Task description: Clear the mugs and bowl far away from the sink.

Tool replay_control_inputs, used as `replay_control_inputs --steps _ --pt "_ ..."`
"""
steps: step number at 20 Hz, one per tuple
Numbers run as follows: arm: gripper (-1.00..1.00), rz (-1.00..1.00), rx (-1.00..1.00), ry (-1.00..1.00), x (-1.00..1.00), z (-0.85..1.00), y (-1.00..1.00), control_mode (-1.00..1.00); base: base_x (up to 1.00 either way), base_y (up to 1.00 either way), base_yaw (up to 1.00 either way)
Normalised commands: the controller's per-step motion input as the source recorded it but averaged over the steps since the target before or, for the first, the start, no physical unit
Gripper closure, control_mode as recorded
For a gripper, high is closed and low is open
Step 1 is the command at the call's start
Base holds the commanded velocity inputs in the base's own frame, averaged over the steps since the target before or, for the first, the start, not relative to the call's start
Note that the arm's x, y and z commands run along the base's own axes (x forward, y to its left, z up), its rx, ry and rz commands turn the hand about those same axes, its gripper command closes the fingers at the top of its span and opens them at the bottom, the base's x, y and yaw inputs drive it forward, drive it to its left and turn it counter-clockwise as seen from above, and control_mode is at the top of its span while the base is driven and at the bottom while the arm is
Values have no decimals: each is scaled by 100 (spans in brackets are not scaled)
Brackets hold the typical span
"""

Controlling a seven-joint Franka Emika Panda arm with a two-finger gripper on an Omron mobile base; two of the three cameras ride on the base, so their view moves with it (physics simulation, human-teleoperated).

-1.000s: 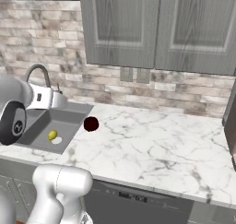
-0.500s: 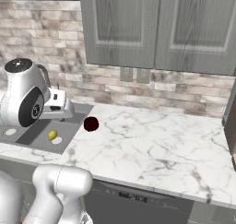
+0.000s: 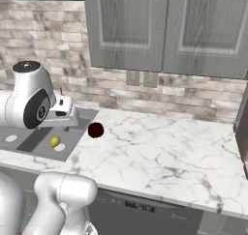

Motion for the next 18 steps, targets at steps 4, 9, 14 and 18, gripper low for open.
replay_control_inputs --steps 4,9,14,18 --pt "-100 -1 -4 1 14 -38 0 -100 0 0 0" --pt "-100 -5 -1 0 28 -42 0 -100 0 0 0" --pt "-100 -7 0 0 25 -16 -5 -100 0 0 0" --pt "-100 0 0 0 36 0 -12 -100 0 0 0"
